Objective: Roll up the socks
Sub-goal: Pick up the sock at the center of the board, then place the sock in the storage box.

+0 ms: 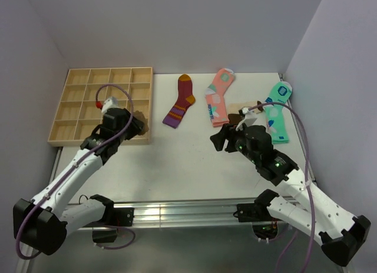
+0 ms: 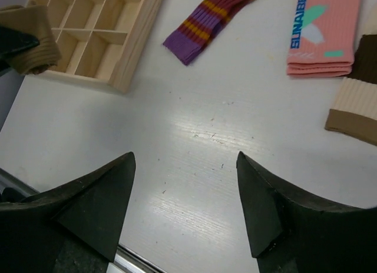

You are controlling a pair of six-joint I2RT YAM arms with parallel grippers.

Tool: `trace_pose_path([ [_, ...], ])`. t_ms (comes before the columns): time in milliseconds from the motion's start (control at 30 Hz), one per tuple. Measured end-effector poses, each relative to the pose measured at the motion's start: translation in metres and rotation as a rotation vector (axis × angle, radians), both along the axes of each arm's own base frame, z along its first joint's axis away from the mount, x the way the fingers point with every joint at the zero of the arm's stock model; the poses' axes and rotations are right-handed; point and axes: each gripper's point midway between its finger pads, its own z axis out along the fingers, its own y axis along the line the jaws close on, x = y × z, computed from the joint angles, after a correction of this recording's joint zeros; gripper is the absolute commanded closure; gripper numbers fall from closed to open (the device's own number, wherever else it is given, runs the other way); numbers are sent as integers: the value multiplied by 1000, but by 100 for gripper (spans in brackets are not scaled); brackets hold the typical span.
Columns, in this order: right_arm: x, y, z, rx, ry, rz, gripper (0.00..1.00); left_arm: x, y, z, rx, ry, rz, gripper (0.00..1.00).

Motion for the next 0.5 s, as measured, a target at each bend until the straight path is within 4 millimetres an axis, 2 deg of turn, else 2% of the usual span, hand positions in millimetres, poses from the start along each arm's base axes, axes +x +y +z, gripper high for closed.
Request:
trace_pose_path([
  [100, -4, -13, 14, -2, -37, -39, 18, 17, 30, 15, 15, -3, 74, 100],
  [200, -9, -24, 16, -15, -44, -65, 15, 37, 62, 22, 25, 8, 155, 100],
  [300, -12, -29, 13, -34, -37, -77, 13, 50, 93, 18, 25, 42, 221, 100],
  [500, -11, -32, 3, -72, -11, -80, 12, 70, 172, 1, 32, 127, 372, 100],
])
